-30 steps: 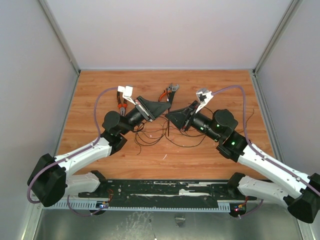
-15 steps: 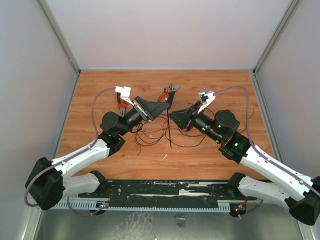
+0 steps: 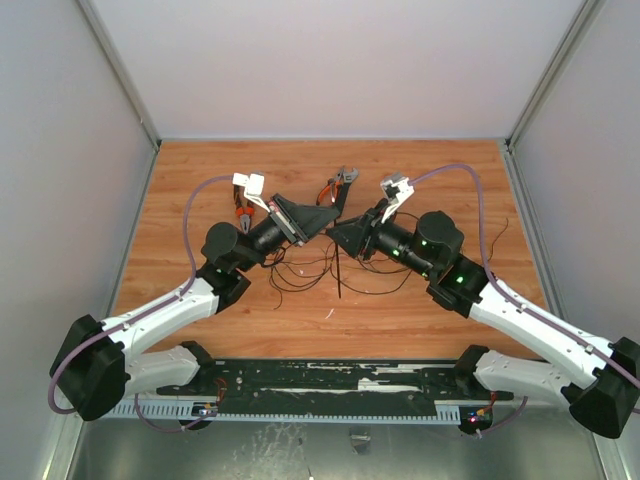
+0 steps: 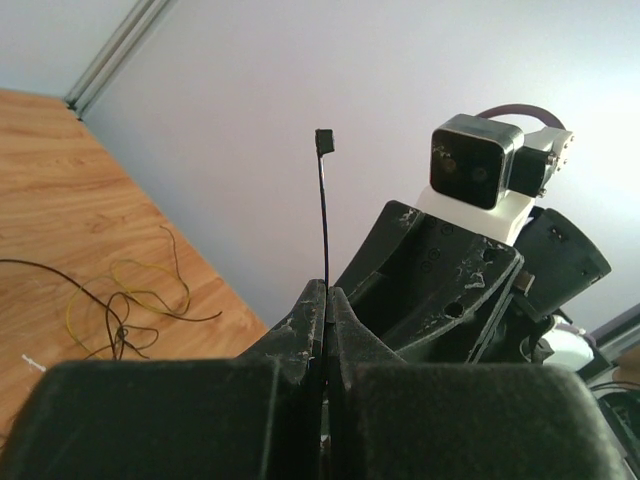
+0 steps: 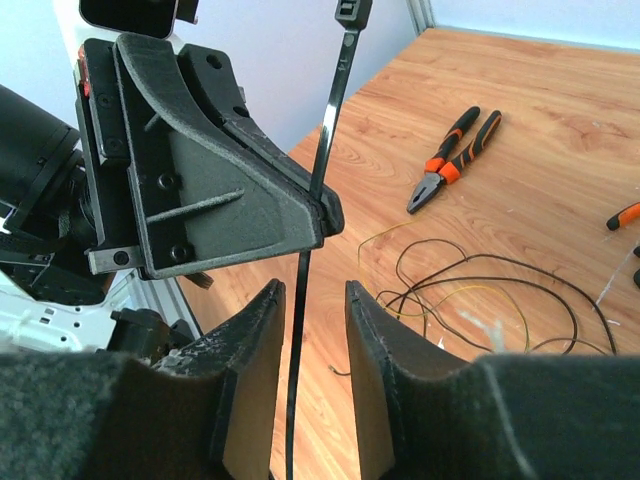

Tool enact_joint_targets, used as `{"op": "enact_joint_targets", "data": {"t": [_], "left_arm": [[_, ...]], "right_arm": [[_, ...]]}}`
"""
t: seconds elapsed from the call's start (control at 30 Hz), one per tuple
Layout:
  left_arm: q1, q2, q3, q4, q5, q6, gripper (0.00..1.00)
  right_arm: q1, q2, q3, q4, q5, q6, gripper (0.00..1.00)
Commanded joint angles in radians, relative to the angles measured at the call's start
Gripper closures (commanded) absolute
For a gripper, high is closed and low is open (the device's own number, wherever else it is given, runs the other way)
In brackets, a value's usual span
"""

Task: Zip-tie the wires
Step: Pick up the ribbon at the center of the board.

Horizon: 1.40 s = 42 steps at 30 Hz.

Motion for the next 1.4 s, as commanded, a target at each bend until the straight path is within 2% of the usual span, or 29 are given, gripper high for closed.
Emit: {"op": "enact_joint_targets", "data": {"t": [0.0,0.27,0.43,0.5,0.6,0.63,0.77,0.9,0.97,1.07,1.23,1.37], "left_arm": [[-0.004,-0.016,0.021,0.021,0.02,0.011,1.0],[-0.004,0.012,0.045,0.002,0.055,0.023,1.0],[-0.004,0.031,0.065,-0.017,0.084,0.043,1.0],[-0.005,0.034,0.072,-0.033,0.084,0.051,1.0],[-0.004,0.036,0.078,-0.043,0.081,0.059,1.0],[-0.005,0.037,0.08,-0.045,0.078,0.06,0.97],[-0.004,0.038,0.089,-0.06,0.065,0.071,0.85],[-0.004,0.02,0.114,-0.128,0.022,0.106,0.41],[-0.005,-0.003,0.129,-0.181,-0.019,0.132,0.26],[-0.004,-0.054,0.158,-0.283,-0.107,0.184,0.21],[-0.006,-0.095,0.234,-0.502,-0.245,0.269,0.22],[-0.005,-0.077,0.251,-0.582,-0.343,0.262,0.25]], "right_arm": [[-0.002,-0.012,0.034,0.02,0.005,-0.008,0.69],[-0.002,-0.008,0.047,0.013,-0.001,-0.017,0.77],[-0.004,-0.03,0.047,-0.009,0.024,-0.033,0.78],[-0.002,-0.043,0.046,-0.022,0.046,-0.042,0.82],[-0.002,-0.06,0.047,-0.05,0.08,-0.059,0.97],[-0.001,-0.064,0.046,-0.059,0.09,-0.064,1.0],[-0.002,-0.06,0.058,-0.115,0.155,-0.1,1.0],[0.002,-0.024,0.068,-0.171,0.248,-0.168,1.0],[0.015,0.0,0.074,-0.196,0.326,-0.22,1.0],[0.062,0.048,0.101,-0.241,0.514,-0.303,1.0],[0.18,0.148,0.175,-0.297,0.849,-0.43,1.0],[0.205,0.177,0.196,-0.288,0.883,-0.424,1.0]]}}
